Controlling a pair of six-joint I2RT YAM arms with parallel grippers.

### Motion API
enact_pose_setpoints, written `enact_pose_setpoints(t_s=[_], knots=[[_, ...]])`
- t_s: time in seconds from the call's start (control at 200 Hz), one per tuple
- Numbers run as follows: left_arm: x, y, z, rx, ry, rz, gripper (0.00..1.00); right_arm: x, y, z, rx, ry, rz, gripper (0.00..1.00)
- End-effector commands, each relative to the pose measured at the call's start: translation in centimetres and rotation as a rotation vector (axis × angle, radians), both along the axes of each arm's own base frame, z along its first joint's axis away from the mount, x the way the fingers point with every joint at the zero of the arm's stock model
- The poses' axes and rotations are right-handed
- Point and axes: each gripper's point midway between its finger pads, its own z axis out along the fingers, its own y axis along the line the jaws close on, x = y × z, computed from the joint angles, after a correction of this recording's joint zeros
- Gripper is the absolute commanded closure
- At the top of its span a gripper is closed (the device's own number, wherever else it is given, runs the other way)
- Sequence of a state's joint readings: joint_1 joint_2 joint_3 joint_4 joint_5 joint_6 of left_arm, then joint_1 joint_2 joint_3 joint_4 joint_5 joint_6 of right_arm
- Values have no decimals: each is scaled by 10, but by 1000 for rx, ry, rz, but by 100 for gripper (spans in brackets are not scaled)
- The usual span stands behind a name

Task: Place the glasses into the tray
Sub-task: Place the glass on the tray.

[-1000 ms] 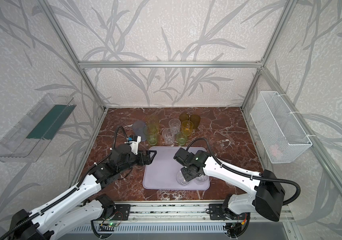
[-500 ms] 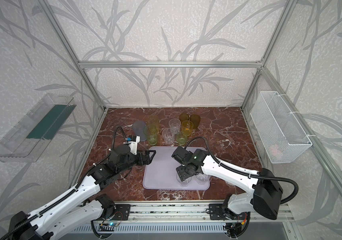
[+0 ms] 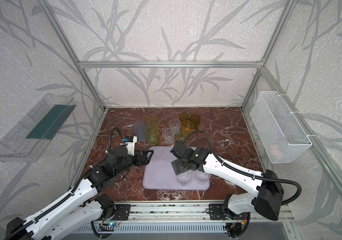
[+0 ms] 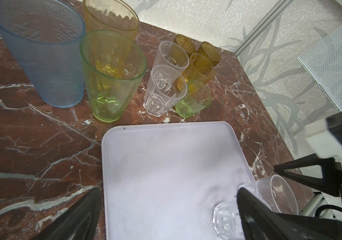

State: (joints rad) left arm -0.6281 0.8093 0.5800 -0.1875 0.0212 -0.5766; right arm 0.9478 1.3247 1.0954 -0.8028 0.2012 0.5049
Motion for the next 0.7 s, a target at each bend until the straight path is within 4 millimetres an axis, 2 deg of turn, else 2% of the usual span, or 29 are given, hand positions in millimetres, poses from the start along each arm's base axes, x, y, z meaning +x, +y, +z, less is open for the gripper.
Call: enact_pose_setpoints(t_s=[0.0, 0.22, 0.47, 0.6, 0.695], knots=[[7, 7, -3, 42, -5, 47, 1, 23, 3, 26, 119, -101, -40, 3], [35, 9, 13, 96, -69, 119, 1, 60, -4, 45, 225, -124, -73, 3], [74, 2, 43, 111, -168, 197, 1, 93, -14, 42, 219, -54, -75, 3], [89, -4, 50, 111, -170, 218, 1, 107, -22, 48, 243, -43, -101, 3], [98, -10, 50, 111, -165, 215, 1, 114, -27, 45, 292, -12, -135, 3]])
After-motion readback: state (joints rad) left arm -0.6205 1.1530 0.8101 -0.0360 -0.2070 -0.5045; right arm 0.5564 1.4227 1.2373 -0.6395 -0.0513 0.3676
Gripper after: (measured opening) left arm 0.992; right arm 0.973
